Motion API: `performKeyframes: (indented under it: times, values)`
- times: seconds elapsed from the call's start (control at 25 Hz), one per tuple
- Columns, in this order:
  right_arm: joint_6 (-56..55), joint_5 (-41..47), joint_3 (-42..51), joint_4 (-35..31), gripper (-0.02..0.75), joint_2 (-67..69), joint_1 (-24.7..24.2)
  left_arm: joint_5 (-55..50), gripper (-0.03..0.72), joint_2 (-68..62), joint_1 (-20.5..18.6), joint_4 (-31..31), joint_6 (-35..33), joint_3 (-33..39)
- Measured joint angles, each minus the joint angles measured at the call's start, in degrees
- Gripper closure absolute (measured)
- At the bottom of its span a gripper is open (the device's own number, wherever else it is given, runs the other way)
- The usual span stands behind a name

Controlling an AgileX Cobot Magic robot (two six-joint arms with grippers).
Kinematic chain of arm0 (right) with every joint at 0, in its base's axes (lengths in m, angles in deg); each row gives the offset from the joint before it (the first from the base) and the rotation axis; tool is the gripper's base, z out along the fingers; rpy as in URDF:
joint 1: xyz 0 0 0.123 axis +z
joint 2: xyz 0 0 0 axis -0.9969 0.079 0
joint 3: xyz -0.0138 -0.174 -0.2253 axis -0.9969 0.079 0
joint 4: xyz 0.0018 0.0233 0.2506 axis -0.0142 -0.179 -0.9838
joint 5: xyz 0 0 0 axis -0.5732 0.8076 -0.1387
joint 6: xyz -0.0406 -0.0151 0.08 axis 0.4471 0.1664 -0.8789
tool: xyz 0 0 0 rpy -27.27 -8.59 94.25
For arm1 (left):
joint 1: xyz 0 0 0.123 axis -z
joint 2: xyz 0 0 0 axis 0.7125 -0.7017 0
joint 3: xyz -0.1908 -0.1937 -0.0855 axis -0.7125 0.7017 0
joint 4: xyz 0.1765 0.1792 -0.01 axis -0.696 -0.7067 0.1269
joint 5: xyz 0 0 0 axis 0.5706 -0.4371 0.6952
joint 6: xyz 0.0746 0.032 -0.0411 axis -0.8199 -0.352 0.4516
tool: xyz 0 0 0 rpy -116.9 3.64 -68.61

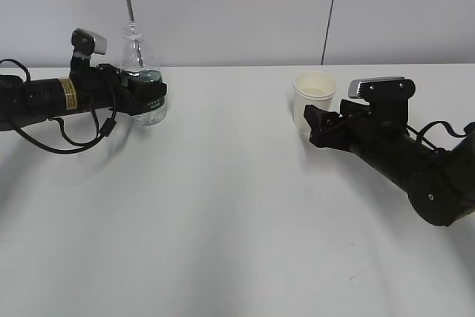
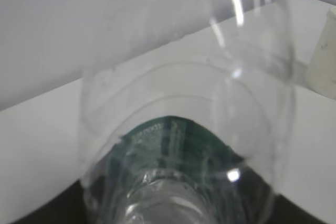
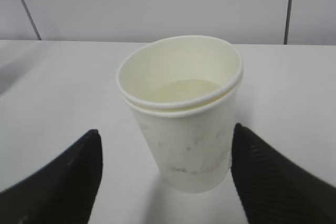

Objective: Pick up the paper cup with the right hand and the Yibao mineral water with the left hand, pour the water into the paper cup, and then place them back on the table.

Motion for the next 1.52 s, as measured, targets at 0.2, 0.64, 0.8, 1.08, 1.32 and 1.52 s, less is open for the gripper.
performKeyframes:
  times: [0.2, 0.64, 0.8, 1.08, 1.32, 1.52]
  values:
    - [0.0, 0.0, 0.0, 0.0, 0.145, 0.0, 0.0, 0.1, 0.291, 0.0, 0.0, 0.06, 0.0, 0.0]
    - [0.0, 0.0, 0.0, 0.0, 0.145, 0.0, 0.0, -0.51, 0.074, -0.68, 0.0, -0.07, 0.04, 0.0]
    - [-0.65, 0.0, 0.0, 0.71, 0.145, 0.0, 0.0, -0.51, 0.074, -0.05, 0.0, -0.11, 0.06, 0.0]
    - [-0.9, -0.1, 0.28, 1.57, 0.145, 0.0, 0.0, -0.35, 0.076, 2.93, 0.0, -0.44, 0.36, 0.0]
    - [-1.02, -1.44, 3.02, 1.57, 0.145, -0.38, 0.0, -0.41, 0.083, 5.37, 0.0, -0.8, 1.01, 0.0]
    - [-1.02, -2.39, 6.21, 1.6, 0.145, -2.9, 0.0, -0.41, 0.09, 7.3, 0.0, -1.01, 1.34, 0.0]
